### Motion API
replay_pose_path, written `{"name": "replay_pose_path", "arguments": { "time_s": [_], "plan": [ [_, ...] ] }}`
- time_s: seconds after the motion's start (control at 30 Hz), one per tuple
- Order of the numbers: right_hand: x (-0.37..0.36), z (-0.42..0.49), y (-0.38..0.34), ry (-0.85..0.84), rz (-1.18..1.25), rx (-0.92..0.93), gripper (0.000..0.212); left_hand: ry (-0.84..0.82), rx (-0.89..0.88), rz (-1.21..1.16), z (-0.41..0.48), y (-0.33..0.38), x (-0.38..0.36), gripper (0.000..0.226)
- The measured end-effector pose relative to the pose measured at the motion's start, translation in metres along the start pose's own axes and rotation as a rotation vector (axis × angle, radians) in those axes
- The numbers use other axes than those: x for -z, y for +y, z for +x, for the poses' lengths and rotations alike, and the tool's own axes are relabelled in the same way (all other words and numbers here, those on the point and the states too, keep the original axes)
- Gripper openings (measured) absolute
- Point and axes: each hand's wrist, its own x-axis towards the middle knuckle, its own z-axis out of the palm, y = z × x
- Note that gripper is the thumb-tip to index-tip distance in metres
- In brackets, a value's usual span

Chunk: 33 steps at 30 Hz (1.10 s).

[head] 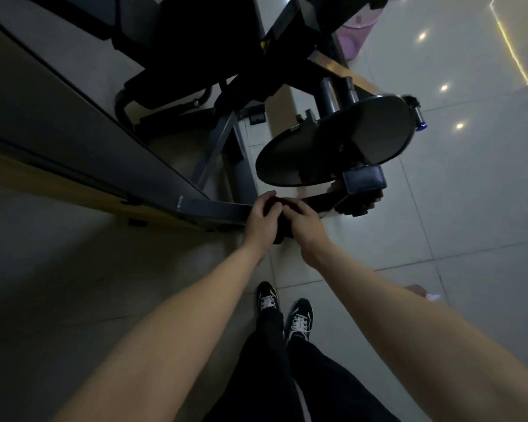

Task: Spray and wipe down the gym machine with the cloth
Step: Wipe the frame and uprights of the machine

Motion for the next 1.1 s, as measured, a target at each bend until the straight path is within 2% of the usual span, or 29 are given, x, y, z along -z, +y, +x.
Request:
{"name": "replay_pose_path", "arguments": {
  "time_s": [0.1,0.3,0.43,0.53,0.6,0.7,0.77,0.87,0.97,1.1],
  "plan": [
    [-0.031,0.014,0.02,-0.068,-0.059,-0.011,0.033,0.124,-0.057,0.079,0.006,-0.014,0.031,0.023],
    [-0.099,0.07,0.047,-0.209,-0.622,0.222,0.038,0.455,-0.201,0.383,0.052,-0.05,0.115,0.02],
    [-0.094,0.109,0.073,-0.065,-1.105,0.355,0.04,0.459,-0.188,0.509,0.093,-0.086,0.147,0.031],
    [-0.065,0.113,0.087,-0.013,-1.249,0.328,0.052,0.477,-0.202,0.635,0.1,-0.102,0.132,0.044],
    [-0.045,0.111,0.097,0.039,-1.242,0.37,0.054,0.435,-0.231,0.704,0.095,-0.112,0.109,0.046],
    [-0.025,0.105,0.105,0.239,-1.139,0.504,0.047,0.299,-0.283,0.789,0.081,-0.126,0.068,0.05],
    [-0.008,0.1,0.104,0.36,-1.106,0.496,0.045,0.224,-0.326,0.854,0.076,-0.132,0.041,0.053],
    [0.029,0.095,0.108,0.464,-1.0,0.377,0.036,0.144,-0.411,0.953,0.076,-0.136,0.01,0.052],
    [0.064,0.091,0.105,0.564,-0.658,0.188,0.024,0.06,-0.522,1.033,0.083,-0.131,-0.014,0.055],
    [0.082,0.093,0.101,0.512,-0.428,0.034,0.037,0.022,-0.564,1.064,0.092,-0.121,-0.049,0.057]
  ]
}}
